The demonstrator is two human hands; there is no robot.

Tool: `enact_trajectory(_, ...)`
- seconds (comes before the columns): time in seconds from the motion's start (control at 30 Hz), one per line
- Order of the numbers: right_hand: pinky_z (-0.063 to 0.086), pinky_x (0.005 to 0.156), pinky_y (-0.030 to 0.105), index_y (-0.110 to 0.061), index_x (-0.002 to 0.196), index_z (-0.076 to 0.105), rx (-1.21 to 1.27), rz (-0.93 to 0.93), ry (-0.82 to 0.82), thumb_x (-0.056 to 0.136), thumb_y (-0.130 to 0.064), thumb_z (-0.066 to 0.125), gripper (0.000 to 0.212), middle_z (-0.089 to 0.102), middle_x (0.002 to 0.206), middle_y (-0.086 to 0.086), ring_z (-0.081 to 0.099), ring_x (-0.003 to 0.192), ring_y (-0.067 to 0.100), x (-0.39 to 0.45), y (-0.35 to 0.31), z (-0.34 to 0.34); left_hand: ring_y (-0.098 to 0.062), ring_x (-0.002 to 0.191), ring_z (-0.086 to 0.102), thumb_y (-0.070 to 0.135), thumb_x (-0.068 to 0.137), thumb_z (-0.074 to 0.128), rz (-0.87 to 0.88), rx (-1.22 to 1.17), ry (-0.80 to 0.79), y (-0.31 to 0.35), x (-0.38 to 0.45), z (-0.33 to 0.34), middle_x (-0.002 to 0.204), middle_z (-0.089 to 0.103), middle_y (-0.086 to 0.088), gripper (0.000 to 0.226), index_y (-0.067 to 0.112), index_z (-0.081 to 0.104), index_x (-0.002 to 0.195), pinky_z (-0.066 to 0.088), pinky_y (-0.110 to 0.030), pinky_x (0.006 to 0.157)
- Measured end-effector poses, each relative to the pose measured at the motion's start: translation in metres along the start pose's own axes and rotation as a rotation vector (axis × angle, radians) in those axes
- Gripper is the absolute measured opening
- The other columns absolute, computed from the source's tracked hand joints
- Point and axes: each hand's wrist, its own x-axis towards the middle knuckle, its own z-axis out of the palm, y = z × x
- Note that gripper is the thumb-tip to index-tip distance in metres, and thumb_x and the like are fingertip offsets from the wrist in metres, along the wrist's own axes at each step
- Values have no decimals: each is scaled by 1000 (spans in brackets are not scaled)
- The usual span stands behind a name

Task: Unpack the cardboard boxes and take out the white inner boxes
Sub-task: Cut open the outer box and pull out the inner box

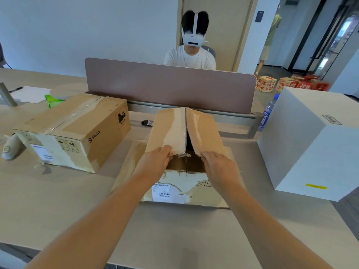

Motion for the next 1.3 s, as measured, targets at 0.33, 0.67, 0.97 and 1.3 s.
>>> enact_trajectory(0.33, 51, 88, 32, -12, 125, 46, 227, 286, 85, 99, -23, 37, 30, 57, 124, 8, 61, 106, 22, 0, 0, -21, -19, 66, 53, 18, 100, 35, -240, -247, 167, -8, -8, -20, 90, 60, -9, 20, 7, 46, 112, 46, -31, 56)
enact_trajectory(0.67, 48, 94, 37, -16, 143, 22, -261, -5, -139, 94, -11, 49, 57, 25, 146, 7, 41, 129, 27, -4, -12, -33, -24, 107, 56, -7, 84, 52, 83, 556, -104, 6, -12, -34, 147, 23, -11, 94, 24, -9, 148, 55, -27, 72)
enact_trajectory(0.97, -12, 114, 48, -9, 128, 53, -610, 147, -181, 99, -36, 29, 46, -7, 155, 19, -19, 142, 31, -4, -4, -54, -34, 141, -20, 70, 87, 24, -302, 908, -47, 20, -22, -51, 152, -18, -23, 96, -3, 5, 146, -6, -57, 111)
enact_trajectory(1.3, 15, 113, 52, -14, 149, -1, -403, 510, -423, 87, -70, 16, 85, 27, 148, 25, 27, 136, 41, -3, 30, -19, -42, 141, 15, 83, 75, 4, -550, 700, -264, -8, -15, -21, 150, 23, -26, 100, 17, 16, 148, -8, -58, 111)
